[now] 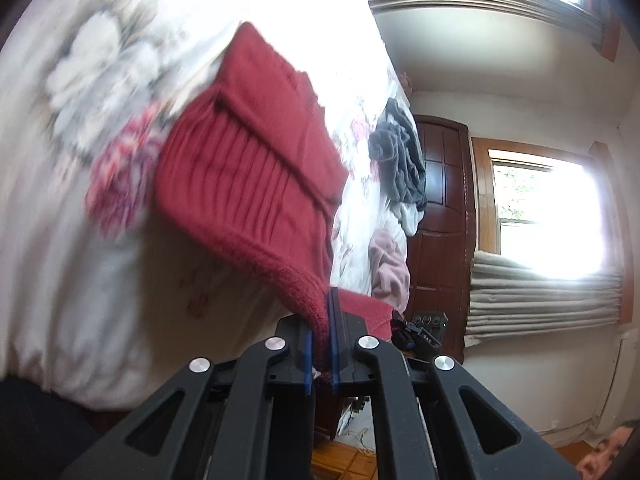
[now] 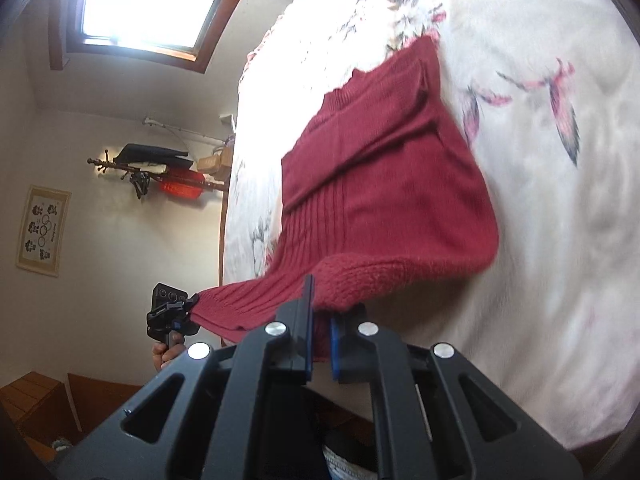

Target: Fold small clothes

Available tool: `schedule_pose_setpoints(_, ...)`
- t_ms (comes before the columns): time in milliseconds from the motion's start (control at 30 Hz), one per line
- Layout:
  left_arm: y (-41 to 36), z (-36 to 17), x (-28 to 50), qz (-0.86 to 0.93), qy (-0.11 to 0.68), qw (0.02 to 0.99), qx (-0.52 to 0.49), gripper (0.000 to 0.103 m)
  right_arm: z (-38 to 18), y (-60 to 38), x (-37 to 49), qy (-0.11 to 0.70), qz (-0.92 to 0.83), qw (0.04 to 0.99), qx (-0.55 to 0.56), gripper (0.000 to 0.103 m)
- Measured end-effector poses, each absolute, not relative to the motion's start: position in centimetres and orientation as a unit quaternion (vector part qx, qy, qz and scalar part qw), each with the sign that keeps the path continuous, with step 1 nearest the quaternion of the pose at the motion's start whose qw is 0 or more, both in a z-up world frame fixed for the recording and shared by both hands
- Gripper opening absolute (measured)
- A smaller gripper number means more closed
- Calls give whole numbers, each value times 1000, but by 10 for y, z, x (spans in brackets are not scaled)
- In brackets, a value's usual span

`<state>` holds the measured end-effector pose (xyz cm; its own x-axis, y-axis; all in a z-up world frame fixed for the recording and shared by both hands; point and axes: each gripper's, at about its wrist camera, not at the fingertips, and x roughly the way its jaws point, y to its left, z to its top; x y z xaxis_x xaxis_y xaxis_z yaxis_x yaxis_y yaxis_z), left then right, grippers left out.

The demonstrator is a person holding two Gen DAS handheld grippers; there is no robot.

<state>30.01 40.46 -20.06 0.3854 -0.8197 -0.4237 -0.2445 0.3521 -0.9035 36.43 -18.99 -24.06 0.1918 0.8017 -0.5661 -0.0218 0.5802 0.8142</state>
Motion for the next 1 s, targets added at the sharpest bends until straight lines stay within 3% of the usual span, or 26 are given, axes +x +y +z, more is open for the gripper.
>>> schedule_pose_setpoints(267,420,-211,393,-195,497,657,-532,6,-252,-183,437,561,280,694,354,4)
schedule_pose_setpoints(733,437,-310,528,-131,534,640,-536,6,-338,-158,574,607,228,679,345,5)
schedule_pose_setpoints(900,446,-312,540,-146,500,671,-528,16,-352,-162,588,608,218,678,351,13)
schedule_pose_setpoints(967,452,-293,535,-167,472,699,-511,34,-345,-166,585,594,228,690,345,13)
schedule_pose_setpoints(1000,452,-286,532,-170,468,712,-495,38,-340,-168,583,589,233,697,336,14)
